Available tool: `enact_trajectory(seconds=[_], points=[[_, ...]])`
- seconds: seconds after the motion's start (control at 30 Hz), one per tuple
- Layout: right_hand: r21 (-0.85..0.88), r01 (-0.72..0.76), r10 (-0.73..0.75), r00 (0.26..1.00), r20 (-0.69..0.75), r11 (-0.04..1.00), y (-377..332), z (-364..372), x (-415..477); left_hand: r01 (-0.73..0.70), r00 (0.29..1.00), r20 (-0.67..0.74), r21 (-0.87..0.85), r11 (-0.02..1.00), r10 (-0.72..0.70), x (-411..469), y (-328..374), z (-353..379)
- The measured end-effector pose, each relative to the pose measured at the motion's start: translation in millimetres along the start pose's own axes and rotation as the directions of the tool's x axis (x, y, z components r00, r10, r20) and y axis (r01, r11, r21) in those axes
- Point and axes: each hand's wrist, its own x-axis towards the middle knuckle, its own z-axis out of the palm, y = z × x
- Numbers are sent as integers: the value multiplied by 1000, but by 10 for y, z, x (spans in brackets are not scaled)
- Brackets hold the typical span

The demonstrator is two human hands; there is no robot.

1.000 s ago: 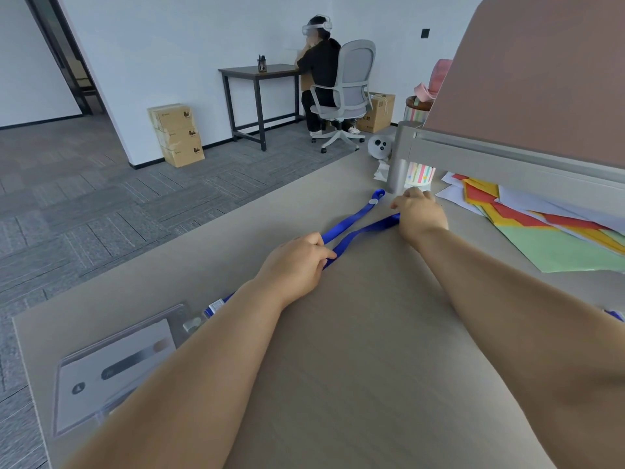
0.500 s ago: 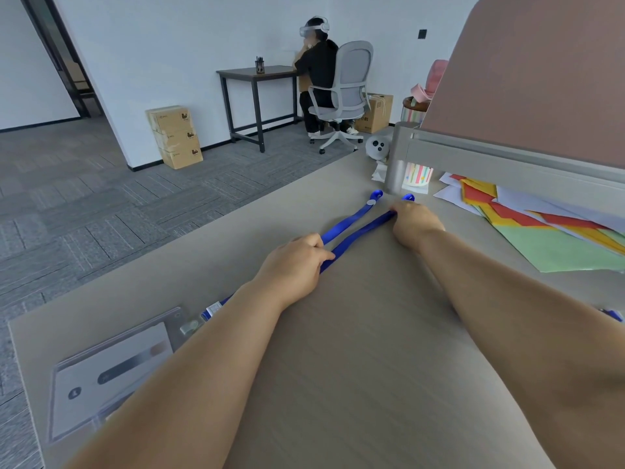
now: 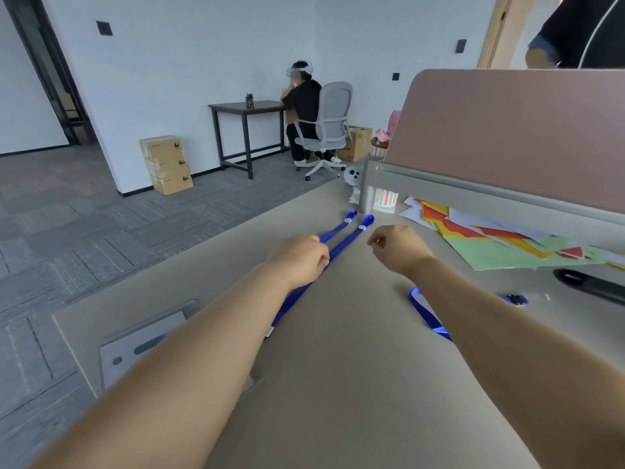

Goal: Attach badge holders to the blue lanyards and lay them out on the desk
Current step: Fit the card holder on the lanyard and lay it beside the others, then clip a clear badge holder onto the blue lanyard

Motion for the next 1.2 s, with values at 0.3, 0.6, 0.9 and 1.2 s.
enact_trajectory(seconds=[0.3, 0.6, 0.9, 1.2], points=[[20, 54, -55, 997, 56, 998, 81, -176, -770, 101, 947, 290, 135, 986, -137, -137, 125, 74], [84, 154, -165, 977, 132, 984, -378, 86, -916, 97, 986, 137, 13, 995, -98, -605, -18, 43], [112, 229, -246, 955, 165, 967, -770, 290, -1321, 334, 905, 157, 316, 888, -396, -1556, 30, -167], [125, 255, -272, 951, 144, 959, -893, 419, -1733, 445, 857, 74, 393, 805, -510, -2106, 169, -7]])
